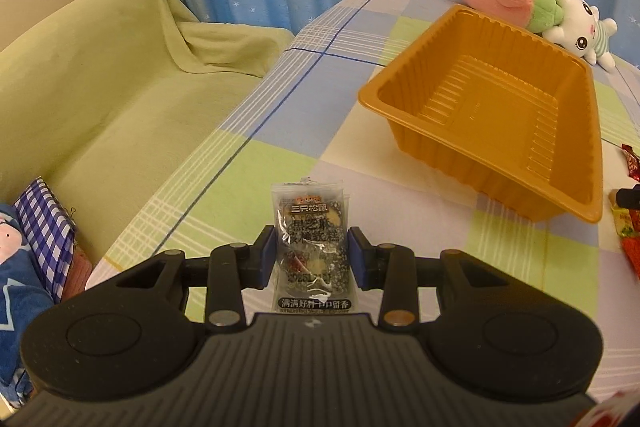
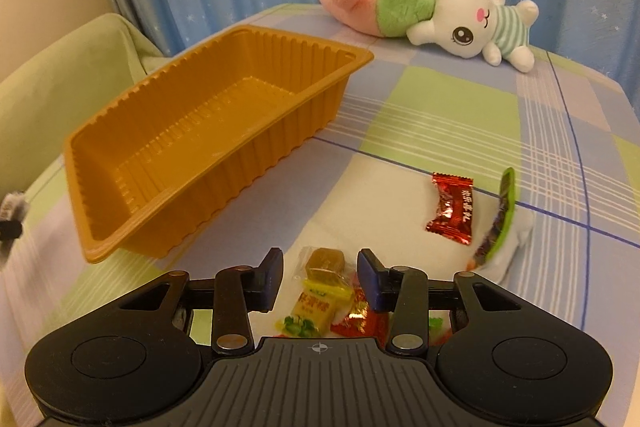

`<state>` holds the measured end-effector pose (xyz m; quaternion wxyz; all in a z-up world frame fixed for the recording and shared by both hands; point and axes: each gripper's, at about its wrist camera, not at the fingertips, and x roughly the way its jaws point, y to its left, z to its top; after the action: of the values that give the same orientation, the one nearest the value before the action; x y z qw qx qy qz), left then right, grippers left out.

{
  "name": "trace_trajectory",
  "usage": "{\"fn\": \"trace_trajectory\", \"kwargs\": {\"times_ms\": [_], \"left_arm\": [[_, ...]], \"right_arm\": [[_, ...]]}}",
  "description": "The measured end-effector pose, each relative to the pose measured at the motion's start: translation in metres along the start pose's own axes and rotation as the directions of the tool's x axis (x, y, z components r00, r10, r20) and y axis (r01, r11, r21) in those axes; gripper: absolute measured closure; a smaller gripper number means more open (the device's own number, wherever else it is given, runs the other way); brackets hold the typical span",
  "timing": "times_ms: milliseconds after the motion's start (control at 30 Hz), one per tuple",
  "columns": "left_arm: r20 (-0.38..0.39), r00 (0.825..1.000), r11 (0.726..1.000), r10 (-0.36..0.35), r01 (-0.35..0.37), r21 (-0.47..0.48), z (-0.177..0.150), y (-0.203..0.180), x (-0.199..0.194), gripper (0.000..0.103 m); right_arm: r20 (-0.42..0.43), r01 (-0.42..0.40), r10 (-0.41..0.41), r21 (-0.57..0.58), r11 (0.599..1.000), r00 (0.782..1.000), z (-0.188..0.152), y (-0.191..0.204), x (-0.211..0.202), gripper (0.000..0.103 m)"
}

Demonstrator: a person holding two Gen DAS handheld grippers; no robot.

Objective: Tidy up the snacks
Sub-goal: 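Lift the seaweed packet with the left tool and carry it over the orange tray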

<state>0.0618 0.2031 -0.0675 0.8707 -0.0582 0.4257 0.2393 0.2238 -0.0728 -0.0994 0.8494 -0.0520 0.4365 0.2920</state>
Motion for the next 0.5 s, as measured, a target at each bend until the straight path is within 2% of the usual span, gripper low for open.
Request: {"fn": "trace_trajectory", "kwargs": {"times_ms": [133, 233, 333, 500], "left_arm": [[-0.002, 1.0, 1.0, -0.01, 0.01, 0.002, 0.003, 0.004, 0.004, 0.068], [-0.005, 1.0, 1.0, -0.015, 0.015, 0.006, 0.006, 0.006, 0.008, 0.068], [-0.007, 1.0, 1.0, -0.02, 0.02, 0.007, 0.009, 0.009, 0.011, 0.068], [0.0, 1.0, 0.999, -0.029, 0.029, 0.012, 0.014, 0.012, 0.014, 0.068]], "right_arm": [[-0.011, 0.034, -0.035, -0.033, 0.999, 0.999, -0.001, 0.006, 0.012, 0.063], [-0.018, 0.052, -0.054, -0.068, 0.996, 0.998, -0.003, 0.011, 0.018, 0.072], [-0.01, 0.079, -0.081, -0.109, 0.991, 0.997, -0.005, 0.017, 0.021, 0.074], [-0.013, 0.08, -0.082, -0.078, 0.994, 0.997, 0.002, 0.016, 0.021, 0.077]]}}
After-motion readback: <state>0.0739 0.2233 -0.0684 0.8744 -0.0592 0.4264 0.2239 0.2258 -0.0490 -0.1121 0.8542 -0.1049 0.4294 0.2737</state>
